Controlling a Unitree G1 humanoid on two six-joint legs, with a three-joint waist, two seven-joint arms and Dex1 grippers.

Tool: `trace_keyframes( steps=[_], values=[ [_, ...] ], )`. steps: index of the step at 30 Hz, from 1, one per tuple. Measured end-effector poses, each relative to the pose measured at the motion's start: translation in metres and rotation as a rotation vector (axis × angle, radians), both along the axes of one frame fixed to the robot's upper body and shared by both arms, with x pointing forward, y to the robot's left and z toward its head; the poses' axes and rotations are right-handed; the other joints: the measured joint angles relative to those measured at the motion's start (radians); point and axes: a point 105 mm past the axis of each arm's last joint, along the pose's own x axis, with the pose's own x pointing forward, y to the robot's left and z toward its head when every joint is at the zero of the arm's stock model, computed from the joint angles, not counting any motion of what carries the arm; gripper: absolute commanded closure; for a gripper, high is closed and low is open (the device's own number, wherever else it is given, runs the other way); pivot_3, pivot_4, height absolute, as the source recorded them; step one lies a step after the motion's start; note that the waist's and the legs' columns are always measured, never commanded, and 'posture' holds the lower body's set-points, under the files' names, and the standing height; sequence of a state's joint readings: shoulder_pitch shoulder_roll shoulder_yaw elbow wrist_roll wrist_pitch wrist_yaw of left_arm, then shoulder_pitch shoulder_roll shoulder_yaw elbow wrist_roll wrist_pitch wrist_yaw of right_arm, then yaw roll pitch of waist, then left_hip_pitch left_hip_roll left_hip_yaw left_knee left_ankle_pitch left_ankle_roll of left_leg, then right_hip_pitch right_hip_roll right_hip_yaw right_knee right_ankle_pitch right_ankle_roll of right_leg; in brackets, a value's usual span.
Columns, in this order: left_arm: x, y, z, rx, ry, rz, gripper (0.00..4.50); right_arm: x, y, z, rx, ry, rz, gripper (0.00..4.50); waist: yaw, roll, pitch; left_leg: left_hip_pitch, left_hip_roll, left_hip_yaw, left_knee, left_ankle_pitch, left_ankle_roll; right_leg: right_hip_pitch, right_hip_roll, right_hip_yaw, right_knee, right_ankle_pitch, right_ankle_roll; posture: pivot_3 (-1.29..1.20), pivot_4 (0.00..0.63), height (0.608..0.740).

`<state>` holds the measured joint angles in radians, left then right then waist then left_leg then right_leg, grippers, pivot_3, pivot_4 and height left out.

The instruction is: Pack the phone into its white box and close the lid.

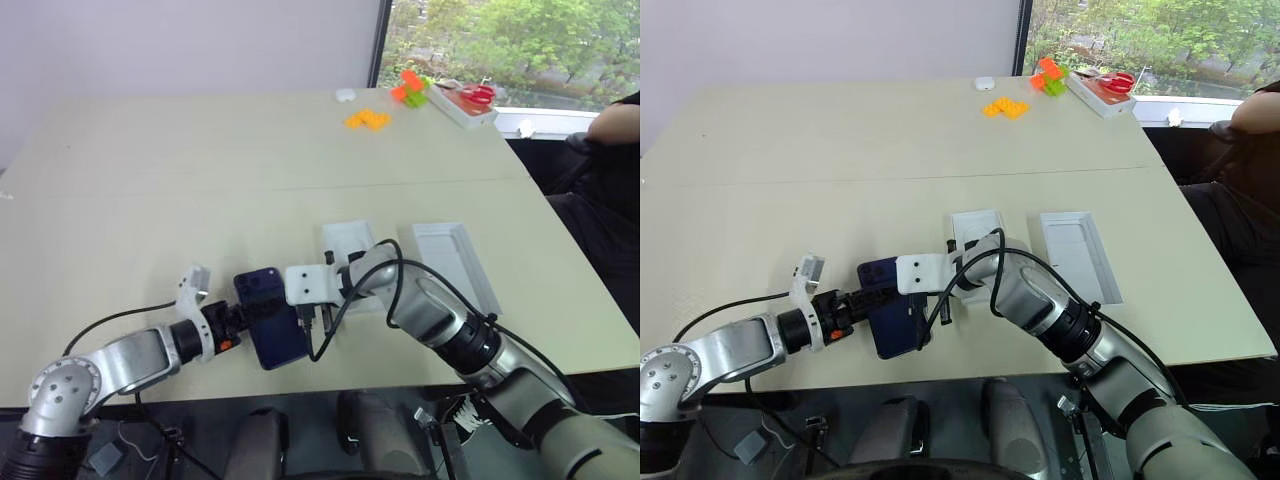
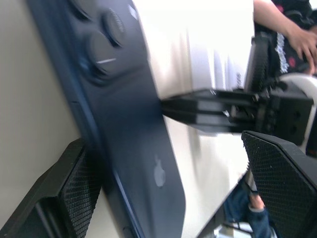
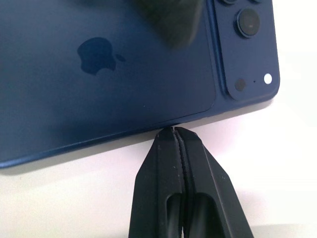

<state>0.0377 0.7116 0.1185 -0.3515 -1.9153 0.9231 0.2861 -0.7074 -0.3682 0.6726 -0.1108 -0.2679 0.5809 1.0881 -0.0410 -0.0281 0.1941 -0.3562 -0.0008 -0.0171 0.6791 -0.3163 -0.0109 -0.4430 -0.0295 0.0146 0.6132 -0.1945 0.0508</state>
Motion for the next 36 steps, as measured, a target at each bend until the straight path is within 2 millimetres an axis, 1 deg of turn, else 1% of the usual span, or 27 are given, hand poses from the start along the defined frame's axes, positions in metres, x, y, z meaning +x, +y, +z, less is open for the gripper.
trace_keyframes(
  steps=[4,7,9,10,11,13,15,18,23,24,25,31,33,36],
  values=[
    [0.000,0.001,0.000,0.011,0.000,-0.002,0.00,0.000,0.000,0.000,0.001,-0.004,0.004,4.45,-0.001,0.000,0.000,0.000,0.000,0.000,0.000,0.000,0.000,0.000,0.000,0.000,0.000,0.000,0.000,0.00,0.150,0.726],
    [0.000,0.001,-0.001,0.019,0.000,0.000,0.78,0.000,0.000,0.000,0.001,-0.005,0.006,4.50,-0.001,0.000,0.000,0.000,0.000,0.000,0.000,0.000,0.000,0.000,0.000,0.000,0.000,0.000,0.000,0.00,0.150,0.726],
    [0.000,0.003,-0.003,0.027,0.007,0.010,1.72,0.000,0.000,0.000,0.001,-0.006,0.006,4.50,-0.001,0.000,0.000,-0.001,0.000,0.000,-0.001,0.000,0.000,-0.001,0.000,0.000,0.000,0.000,0.000,0.00,0.150,0.726],
    [0.000,0.003,-0.003,0.028,0.008,0.010,2.26,0.000,0.000,0.000,0.001,-0.006,0.005,4.50,0.000,0.000,0.000,-0.001,0.000,0.000,-0.001,0.000,0.000,-0.001,0.000,0.000,0.000,0.000,0.000,0.00,0.150,0.726],
    [0.000,0.004,-0.003,0.029,0.008,0.011,2.69,0.000,0.000,0.000,0.001,-0.006,0.005,4.50,0.000,0.000,0.000,-0.001,0.000,0.000,-0.001,0.000,0.000,-0.001,0.000,0.000,-0.001,0.000,0.000,0.00,0.150,0.726],
    [0.000,0.004,-0.003,0.035,0.008,0.011,3.75,0.000,0.000,0.000,0.001,-0.006,0.005,4.50,0.000,0.000,0.000,-0.001,0.000,0.000,-0.001,0.000,0.000,-0.001,0.000,0.000,-0.001,0.000,0.000,0.00,0.150,0.726],
    [0.001,0.002,0.002,0.010,-0.008,0.005,3.75,0.000,0.000,0.001,0.001,-0.007,0.003,4.50,0.000,0.000,0.000,-0.001,0.000,0.000,-0.001,0.000,0.000,0.000,0.000,0.000,-0.001,0.000,0.000,0.00,0.150,0.726],
    [0.001,0.007,-0.003,0.036,0.010,0.020,3.75,0.000,0.000,0.001,0.002,-0.006,0.004,4.50,-0.001,0.001,0.001,-0.001,0.000,0.000,-0.001,0.000,0.000,-0.001,0.000,0.000,-0.001,0.000,0.000,0.00,0.150,0.726],
    [0.001,0.007,-0.003,0.034,0.010,0.020,3.75,0.000,0.000,0.001,0.003,-0.005,0.004,4.50,-0.001,0.001,0.001,-0.001,0.000,0.000,-0.002,0.000,0.000,-0.001,0.000,0.000,-0.002,0.000,0.000,0.00,0.150,0.726],
    [0.001,0.007,-0.003,0.030,0.009,0.021,4.26,0.000,0.000,0.001,0.003,-0.005,0.004,4.50,-0.001,0.001,0.001,-0.001,0.000,0.000,-0.002,0.000,0.000,-0.001,0.000,0.000,-0.002,0.000,0.000,0.00,0.150,0.726],
    [0.001,0.004,0.002,-0.007,-0.002,0.013,4.47,0.000,0.000,0.001,0.002,-0.006,0.003,4.50,0.000,0.001,0.001,-0.001,0.000,0.000,-0.002,0.000,0.000,-0.001,0.000,0.000,-0.002,0.000,0.000,0.00,0.150,0.726],
    [-0.001,0.006,0.005,-0.034,-0.014,0.031,4.47,0.002,-0.001,0.002,0.010,-0.010,-0.003,4.50,-0.002,0.001,0.001,-0.002,0.000,0.000,-0.002,0.000,0.000,-0.002,-0.001,0.000,-0.002,0.000,0.000,0.00,0.150,0.726],
    [0.001,0.013,0.010,-0.054,-0.038,0.074,4.47,0.005,-0.003,0.008,0.024,-0.015,-0.016,4.50,-0.001,0.001,0.003,-0.003,0.000,0.000,-0.002,0.000,0.000,-0.003,0.000,0.000,-0.002,0.000,0.000,0.00,0.150,0.726],
    [0.008,0.026,0.028,-0.084,-0.122,0.143,4.47,0.009,-0.014,0.027,0.065,-0.041,-0.030,4.50,0.005,0.001,0.005,-0.009,0.000,-0.001,-0.002,0.001,-0.001,-0.007,-0.001,-0.001,-0.002,0.000,0.000,0.00,0.150,0.726]
  ],
)
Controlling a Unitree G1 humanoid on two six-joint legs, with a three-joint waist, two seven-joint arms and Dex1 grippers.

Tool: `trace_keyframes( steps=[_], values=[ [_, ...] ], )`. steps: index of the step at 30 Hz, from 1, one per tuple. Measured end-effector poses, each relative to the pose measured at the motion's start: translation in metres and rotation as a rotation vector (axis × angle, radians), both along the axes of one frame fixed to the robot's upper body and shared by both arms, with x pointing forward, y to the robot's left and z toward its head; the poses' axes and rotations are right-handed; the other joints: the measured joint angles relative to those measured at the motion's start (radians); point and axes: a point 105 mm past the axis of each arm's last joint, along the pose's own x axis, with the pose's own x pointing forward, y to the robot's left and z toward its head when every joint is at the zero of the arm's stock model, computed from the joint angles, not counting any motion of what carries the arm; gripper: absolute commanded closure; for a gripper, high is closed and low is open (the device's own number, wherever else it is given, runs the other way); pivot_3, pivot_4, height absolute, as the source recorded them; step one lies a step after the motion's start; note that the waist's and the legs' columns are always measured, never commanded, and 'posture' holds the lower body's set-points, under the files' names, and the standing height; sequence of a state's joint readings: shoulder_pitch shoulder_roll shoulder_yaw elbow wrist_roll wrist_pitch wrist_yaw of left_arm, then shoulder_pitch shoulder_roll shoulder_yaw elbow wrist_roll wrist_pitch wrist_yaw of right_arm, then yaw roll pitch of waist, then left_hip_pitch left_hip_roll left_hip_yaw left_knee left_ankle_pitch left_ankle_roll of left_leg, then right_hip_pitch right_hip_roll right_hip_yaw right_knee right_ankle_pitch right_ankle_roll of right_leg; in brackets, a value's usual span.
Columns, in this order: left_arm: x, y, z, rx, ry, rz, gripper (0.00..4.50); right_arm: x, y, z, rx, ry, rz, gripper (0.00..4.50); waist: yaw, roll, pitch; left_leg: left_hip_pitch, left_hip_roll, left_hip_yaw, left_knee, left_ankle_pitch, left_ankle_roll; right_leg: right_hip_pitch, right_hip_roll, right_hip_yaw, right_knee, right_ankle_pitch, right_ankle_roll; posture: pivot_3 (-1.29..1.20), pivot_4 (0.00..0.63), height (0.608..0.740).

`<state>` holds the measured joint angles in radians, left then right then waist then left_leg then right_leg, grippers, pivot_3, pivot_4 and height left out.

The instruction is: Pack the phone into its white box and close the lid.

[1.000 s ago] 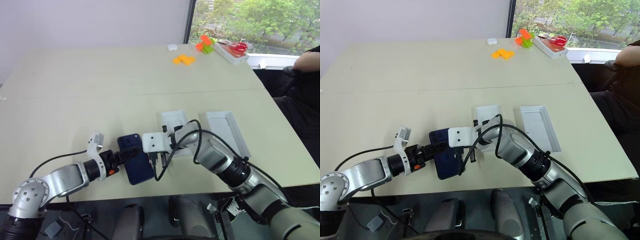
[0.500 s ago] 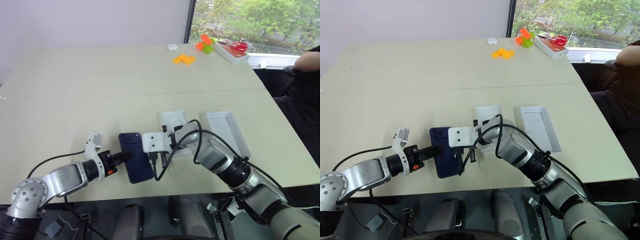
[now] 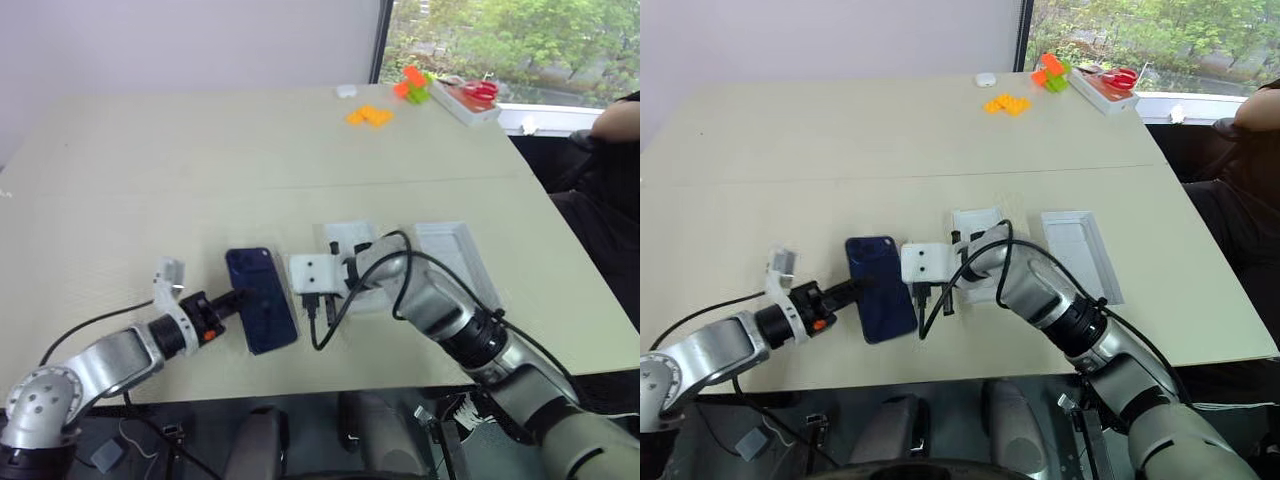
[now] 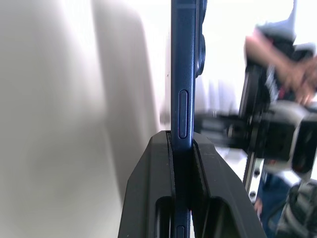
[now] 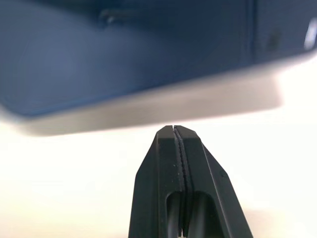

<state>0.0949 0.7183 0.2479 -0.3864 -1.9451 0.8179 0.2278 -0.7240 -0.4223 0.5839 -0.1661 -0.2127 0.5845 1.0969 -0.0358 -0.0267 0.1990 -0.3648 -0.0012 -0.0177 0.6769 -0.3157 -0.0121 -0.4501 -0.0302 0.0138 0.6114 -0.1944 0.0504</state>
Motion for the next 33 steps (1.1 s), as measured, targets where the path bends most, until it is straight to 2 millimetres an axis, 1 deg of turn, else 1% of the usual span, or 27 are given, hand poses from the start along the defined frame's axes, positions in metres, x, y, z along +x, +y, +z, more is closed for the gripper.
trace_keyframes(
  steps=[2,3,6,8,10,11,12,14,16,18,21,24,27,30,33],
  values=[
    [0.003,0.004,0.009,-0.015,-0.039,0.026,4.47,-0.003,-0.007,0.017,0.041,-0.025,0.008,4.50,0.005,0.000,0.000,-0.008,-0.001,0.000,0.000,0.001,-0.002,-0.007,-0.001,0.000,0.000,0.002,-0.003,0.00,0.150,0.726],
    [0.005,0.004,0.012,-0.028,-0.054,0.030,4.47,-0.009,-0.015,0.028,0.067,-0.034,0.022,4.50,0.016,0.000,0.000,-0.012,-0.002,0.000,0.000,0.002,-0.003,-0.012,-0.002,0.000,0.001,0.002,-0.003,0.00,0.150,0.726],
    [0.008,0.004,0.016,-0.028,-0.070,0.038,4.47,-0.019,-0.038,0.051,0.111,-0.070,0.027,4.50,0.027,0.000,0.000,-0.012,-0.003,0.000,0.000,0.002,-0.004,-0.011,-0.004,0.000,-0.001,0.002,-0.002,0.00,0.150,0.726],
    [0.010,0.002,0.020,-0.023,-0.080,0.031,4.47,-0.019,-0.047,0.060,0.130,-0.087,0.014,4.50,0.026,0.000,0.000,-0.012,-0.003,0.000,0.001,0.002,-0.004,-0.010,-0.004,0.000,-0.002,0.002,-0.002,0.00,0.150,0.726],
    [0.019,-0.013,0.029,-0.021,-0.107,-0.015,4.47,-0.020,-0.066,0.062,0.160,-0.072,-0.041,4.50,0.037,-0.001,0.001,-0.012,-0.004,0.000,0.002,0.002,-0.004,-0.009,-0.005,-0.002,-0.002,0.002,-0.002,0.00,0.150,0.726],
    [0.025,-0.027,0.035,-0.028,-0.125,-0.054,4.47,-0.019,-0.081,0.064,0.180,-0.063,-0.091,4.50,0.049,0.000,0.001,-0.012,-0.005,0.000,0.003,0.002,-0.004,-0.008,-0.005,-0.002,-0.002,0.002,-0.002,0.00,0.150,0.726],
    [0.029,-0.038,0.041,-0.039,-0.139,-0.084,4.47,-0.018,-0.091,0.068,0.203,-0.059,-0.127,4.50,0.051,-0.001,0.001,-0.012,-0.005,0.000,0.004,0.002,-0.003,-0.007,-0.005,-0.002,-0.002,0.002,-0.002,0.00,0.150,0.726],
    [0.035,-0.055,0.045,-0.057,-0.141,-0.128,4.47,-0.016,-0.105,0.075,0.233,-0.069,-0.172,4.50,0.049,-0.001,0.001,-0.010,-0.005,0.000,0.004,0.002,-0.003,-0.004,-0.005,-0.002,-0.002,0.003,-0.001,0.00,0.150,0.726],
    [0.041,-0.074,0.048,-0.085,-0.128,-0.171,4.47,-0.014,-0.118,0.076,0.236,-0.070,-0.225,4.50,0.046,-0.001,0.001,-0.009,-0.005,0.000,0.004,0.002,-0.003,-0.004,-0.005,-0.001,-0.002,0.003,-0.001,0.00,0.150,0.726],
    [0.044,-0.091,0.047,-0.094,-0.098,-0.209,4.47,-0.012,-0.130,0.071,0.223,-0.059,-0.276,4.50,0.043,-0.001,0.001,-0.009,-0.005,0.000,0.004,0.002,-0.003,-0.004,-0.004,-0.001,-0.002,0.003,-0.001,0.00,0.150,0.726],
    [0.050,-0.110,0.043,-0.117,-0.042,-0.226,4.47,-0.010,-0.141,0.063,0.213,-0.044,-0.335,4.50,0.045,-0.001,0.001,-0.009,-0.005,0.000,0.004,0.002,-0.003,-0.005,-0.001,-0.001,-0.001,0.003,0.000,0.00,0.150,0.726],
    [0.058,-0.127,0.041,-0.105,0.011,-0.242,4.47,-0.011,-0.152,0.055,0.196,-0.033,-0.376,4.50,0.051,-0.001,0.001,-0.010,-0.004,-0.002,0.004,0.003,-0.004,-0.005,0.000,-0.001,0.000,0.003,-0.001,0.00,0.150,0.726],
    [0.063,-0.139,0.036,-0.075,0.075,-0.240,4.47,-0.013,-0.155,0.049,0.194,-0.014,-0.393,4.50,0.048,-0.001,0.001,-0.009,-0.005,-0.001,0.005,0.004,-0.006,-0.004,-0.001,-0.001,0.000,0.003,-0.001,0.00,0.150,0.726],
    [0.067,-0.146,0.027,-0.023,0.130,-0.246,4.47,-0.013,-0.157,0.048,0.189,-0.017,-0.408,4.50,0.047,-0.001,0.001,-0.008,-0.005,-0.001,0.005,0.004,-0.006,-0.005,0.000,0.000,0.001,0.004,-0.001,0.00,0.150,0.726],
    [0.069,-0.152,0.024,-0.008,0.157,-0.261,4.47,-0.014,-0.158,0.046,0.192,-0.020,-0.418,4.50,0.049,-0.001,0.001,-0.009,-0.005,-0.002,0.005,0.005,-0.008,-0.005,0.000,-0.001,0.001,0.004,-0.001,0.00,0.150,0.726]
  ],
)
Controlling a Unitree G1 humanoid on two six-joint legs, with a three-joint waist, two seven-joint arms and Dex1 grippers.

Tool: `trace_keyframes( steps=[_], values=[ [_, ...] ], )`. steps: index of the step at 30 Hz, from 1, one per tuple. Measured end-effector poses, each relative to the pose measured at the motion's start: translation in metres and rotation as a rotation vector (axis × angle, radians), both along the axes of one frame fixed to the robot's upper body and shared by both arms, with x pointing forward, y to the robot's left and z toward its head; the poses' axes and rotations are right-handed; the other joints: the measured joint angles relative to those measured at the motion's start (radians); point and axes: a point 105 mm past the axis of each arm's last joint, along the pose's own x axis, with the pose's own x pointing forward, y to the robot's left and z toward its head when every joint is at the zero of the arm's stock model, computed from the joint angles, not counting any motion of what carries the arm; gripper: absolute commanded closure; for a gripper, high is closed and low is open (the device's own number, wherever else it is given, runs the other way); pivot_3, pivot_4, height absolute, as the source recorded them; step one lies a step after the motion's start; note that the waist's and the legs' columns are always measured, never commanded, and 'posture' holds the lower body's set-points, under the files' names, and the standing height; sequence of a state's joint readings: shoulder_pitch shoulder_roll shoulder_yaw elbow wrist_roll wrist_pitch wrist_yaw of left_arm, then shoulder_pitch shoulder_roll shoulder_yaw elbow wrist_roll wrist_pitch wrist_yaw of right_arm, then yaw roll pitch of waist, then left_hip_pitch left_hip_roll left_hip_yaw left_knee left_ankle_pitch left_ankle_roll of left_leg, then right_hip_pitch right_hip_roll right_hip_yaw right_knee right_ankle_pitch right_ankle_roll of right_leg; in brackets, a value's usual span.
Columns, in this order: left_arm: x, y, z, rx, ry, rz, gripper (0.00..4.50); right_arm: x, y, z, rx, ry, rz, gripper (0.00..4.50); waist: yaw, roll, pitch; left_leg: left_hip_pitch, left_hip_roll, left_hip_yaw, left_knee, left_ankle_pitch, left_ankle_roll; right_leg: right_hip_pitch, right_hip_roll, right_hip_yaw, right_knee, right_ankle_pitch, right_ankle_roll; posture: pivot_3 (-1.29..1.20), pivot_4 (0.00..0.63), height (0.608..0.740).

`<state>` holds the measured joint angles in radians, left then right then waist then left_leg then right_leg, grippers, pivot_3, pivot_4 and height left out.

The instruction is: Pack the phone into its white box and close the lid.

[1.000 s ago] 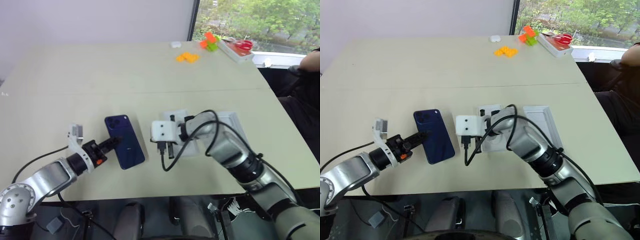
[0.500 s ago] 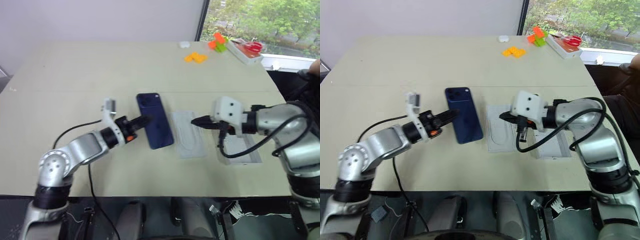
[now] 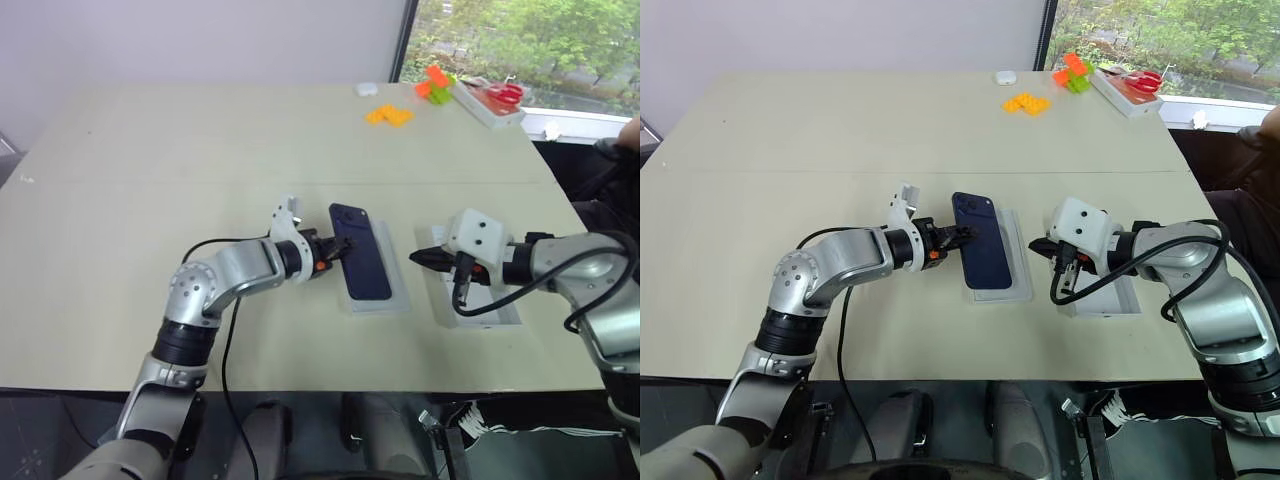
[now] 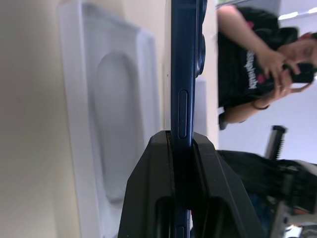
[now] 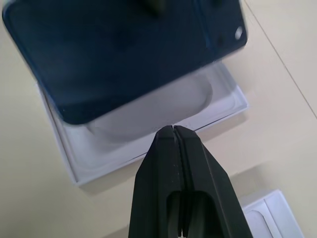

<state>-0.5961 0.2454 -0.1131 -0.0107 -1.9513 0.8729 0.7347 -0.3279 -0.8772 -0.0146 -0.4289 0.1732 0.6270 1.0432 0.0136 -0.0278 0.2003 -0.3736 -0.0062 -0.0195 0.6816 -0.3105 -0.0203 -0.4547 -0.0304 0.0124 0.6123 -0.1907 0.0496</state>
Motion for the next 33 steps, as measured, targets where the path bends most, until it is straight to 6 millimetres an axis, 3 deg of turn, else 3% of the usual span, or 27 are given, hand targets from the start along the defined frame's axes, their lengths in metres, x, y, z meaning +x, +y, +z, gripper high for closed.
trace_keyframes(
  steps=[15,33],
  values=[
    [0.007,-0.017,-0.018,0.081,0.042,-0.020,4.47,0.000,-0.006,-0.003,-0.016,-0.001,-0.032,4.50,0.000,0.000,0.000,0.000,-0.001,0.000,0.000,0.002,-0.003,0.000,-0.001,0.000,0.000,0.000,0.000,0.00,0.150,0.726],
    [0.011,-0.029,-0.016,0.074,0.042,-0.069,4.47,0.000,-0.001,-0.007,-0.025,-0.005,-0.016,4.50,0.000,0.000,0.000,0.000,-0.001,0.000,0.000,0.002,-0.003,0.000,-0.001,0.000,0.001,0.001,0.001,0.00,0.150,0.726]
  ],
)
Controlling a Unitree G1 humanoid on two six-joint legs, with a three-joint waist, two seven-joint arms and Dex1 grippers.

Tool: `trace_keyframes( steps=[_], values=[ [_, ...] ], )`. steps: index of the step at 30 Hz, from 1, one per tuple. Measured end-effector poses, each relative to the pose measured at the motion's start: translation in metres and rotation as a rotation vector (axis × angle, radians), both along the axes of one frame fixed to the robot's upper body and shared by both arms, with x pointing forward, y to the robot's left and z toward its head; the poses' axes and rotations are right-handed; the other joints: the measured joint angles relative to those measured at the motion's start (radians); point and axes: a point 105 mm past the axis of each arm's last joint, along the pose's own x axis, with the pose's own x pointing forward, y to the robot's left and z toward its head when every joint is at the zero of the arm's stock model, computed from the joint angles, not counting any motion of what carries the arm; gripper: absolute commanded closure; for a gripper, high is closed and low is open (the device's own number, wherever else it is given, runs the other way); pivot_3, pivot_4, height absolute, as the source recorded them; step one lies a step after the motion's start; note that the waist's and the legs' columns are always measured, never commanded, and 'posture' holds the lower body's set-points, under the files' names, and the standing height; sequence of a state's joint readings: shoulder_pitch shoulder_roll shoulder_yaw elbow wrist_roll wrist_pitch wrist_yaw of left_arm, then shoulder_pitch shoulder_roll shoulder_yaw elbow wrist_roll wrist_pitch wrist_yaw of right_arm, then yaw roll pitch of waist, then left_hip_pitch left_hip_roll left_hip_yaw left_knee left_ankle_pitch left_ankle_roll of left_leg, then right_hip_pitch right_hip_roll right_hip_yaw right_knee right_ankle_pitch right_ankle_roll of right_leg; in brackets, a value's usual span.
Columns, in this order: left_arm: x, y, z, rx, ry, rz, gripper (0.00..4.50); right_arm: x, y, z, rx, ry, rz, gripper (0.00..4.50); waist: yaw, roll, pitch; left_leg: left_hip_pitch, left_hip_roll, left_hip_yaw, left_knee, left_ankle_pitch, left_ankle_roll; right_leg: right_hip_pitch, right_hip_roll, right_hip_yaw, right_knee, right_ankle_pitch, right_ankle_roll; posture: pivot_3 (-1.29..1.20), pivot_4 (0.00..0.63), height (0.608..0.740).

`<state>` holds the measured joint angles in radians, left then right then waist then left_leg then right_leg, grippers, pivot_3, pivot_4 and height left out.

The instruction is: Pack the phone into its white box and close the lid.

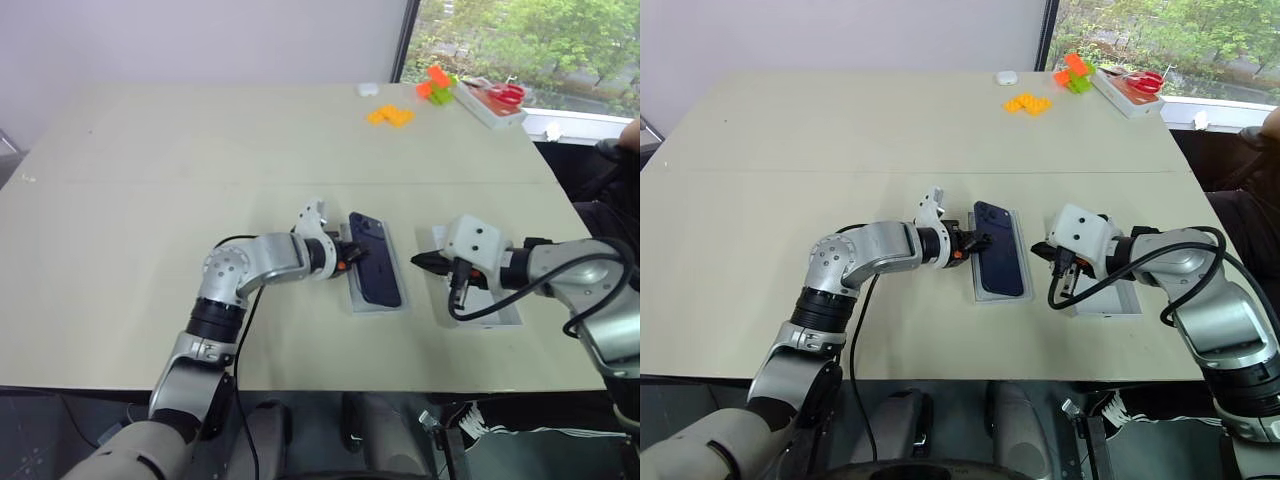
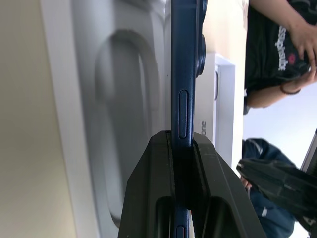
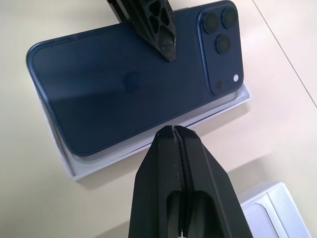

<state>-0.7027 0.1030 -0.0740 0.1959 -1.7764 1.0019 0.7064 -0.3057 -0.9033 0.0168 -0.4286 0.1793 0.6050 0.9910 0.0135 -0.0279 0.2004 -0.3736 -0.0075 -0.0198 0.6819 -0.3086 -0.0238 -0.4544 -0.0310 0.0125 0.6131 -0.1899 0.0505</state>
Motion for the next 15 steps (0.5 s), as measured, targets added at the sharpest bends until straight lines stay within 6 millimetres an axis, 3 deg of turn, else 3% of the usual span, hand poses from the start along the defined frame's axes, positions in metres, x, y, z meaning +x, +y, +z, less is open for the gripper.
trace_keyframes(
  steps=[9,15],
  values=[
    [-0.0012,0.0001,-0.0004,0.008,0.006,-0.005,4.47,-0.0014,-0.0003,-0.0042,-0.001,0.014,-0.001,4.50,0.000,0.000,0.000,0.000,0.000,0.000,0.000,0.000,0.000,0.000,0.000,0.000,0.000,0.001,0.002,0.00,0.150,0.726],
    [-0.0026,-0.0023,0.0001,0.003,0.011,-0.012,1.72,-0.0014,-0.0004,-0.0048,-0.001,0.016,-0.001,4.50,0.000,0.000,0.000,0.000,0.000,0.000,0.000,0.000,0.000,0.000,0.000,0.000,0.000,0.002,0.002,0.00,0.150,0.726]
  ],
)
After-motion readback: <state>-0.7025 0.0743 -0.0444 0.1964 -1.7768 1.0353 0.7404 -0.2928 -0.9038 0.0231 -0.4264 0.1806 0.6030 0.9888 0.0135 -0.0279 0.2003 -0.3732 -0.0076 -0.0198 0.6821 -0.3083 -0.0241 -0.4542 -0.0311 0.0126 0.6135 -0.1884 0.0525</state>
